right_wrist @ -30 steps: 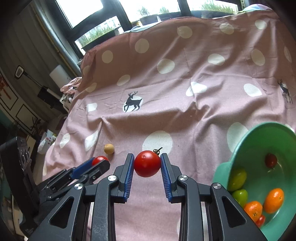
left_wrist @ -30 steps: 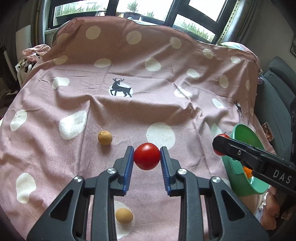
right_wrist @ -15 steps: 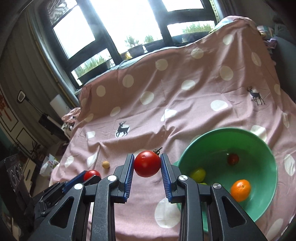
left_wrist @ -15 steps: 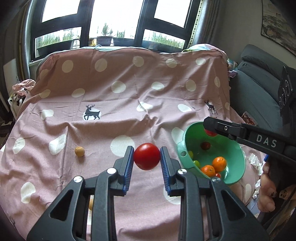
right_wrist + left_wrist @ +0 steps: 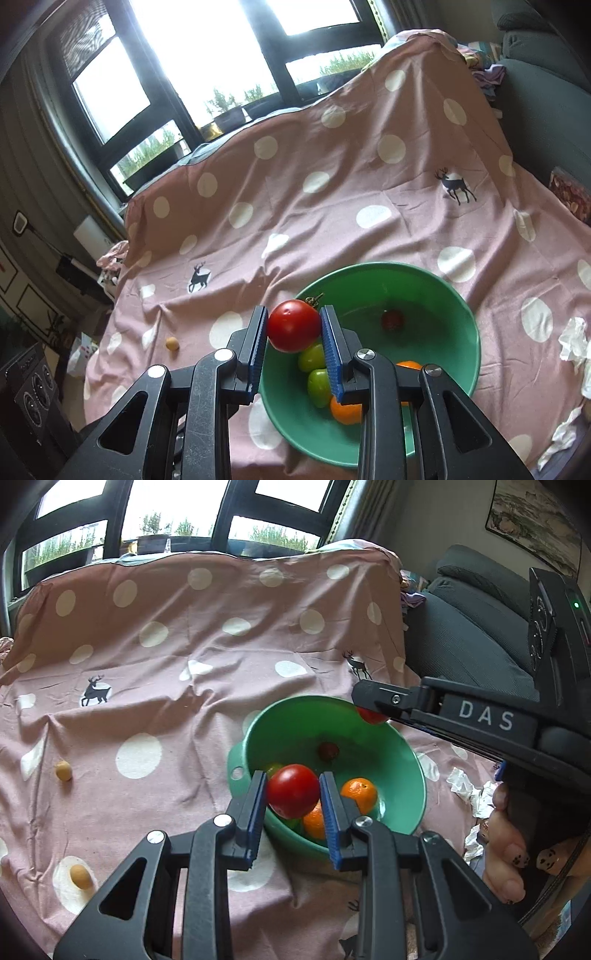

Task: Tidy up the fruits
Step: 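Carry both held cherry tomatoes over the green bowl, then open both grippers to release the tomatoes into the bowl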

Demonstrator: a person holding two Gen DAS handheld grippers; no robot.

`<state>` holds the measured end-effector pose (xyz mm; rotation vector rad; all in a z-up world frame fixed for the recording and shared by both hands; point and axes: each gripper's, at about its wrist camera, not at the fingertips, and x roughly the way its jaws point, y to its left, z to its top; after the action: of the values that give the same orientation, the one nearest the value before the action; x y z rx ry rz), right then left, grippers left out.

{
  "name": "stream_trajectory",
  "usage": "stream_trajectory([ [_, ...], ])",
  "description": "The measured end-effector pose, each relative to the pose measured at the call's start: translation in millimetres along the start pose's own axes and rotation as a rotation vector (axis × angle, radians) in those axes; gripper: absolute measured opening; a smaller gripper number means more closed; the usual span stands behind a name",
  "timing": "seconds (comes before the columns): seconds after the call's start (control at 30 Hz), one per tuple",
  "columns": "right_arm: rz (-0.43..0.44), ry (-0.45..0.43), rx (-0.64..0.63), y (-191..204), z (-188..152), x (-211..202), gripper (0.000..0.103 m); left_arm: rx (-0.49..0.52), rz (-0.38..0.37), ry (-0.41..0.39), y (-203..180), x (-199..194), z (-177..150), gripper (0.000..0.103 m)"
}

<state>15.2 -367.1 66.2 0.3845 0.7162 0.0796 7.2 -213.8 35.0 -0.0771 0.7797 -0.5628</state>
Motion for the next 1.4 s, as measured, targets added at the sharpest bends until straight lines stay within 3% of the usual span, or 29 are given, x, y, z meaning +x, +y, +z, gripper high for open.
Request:
stream_trajectory([
  [0.27, -0.065, 0.033, 0.042, -33.5, 1.2, 6.6, 0.031, 0.023, -0.065, 0.11, -23.3, 36.1, -5.8, 0.028],
  [0.67, -0.163, 0.107, 0.1, -68.0, -1.3, 27.2, 0.031, 0.028, -0.085, 0.215, -33.0, 68.5, -10.5, 0.028],
  [0.97, -0.192, 0.162, 0.107, -75.3, -4.8, 42.1, 0.031, 0.019, -0.067, 0.263, -30.1, 84.4, -10.1, 0.028],
  [1.4, -0.24, 0.207, 0.101, -78.9, -8.1, 55.3, 0.031, 0.021, -0.047, 0.275, -30.1, 90.7, -9.0, 0.029],
])
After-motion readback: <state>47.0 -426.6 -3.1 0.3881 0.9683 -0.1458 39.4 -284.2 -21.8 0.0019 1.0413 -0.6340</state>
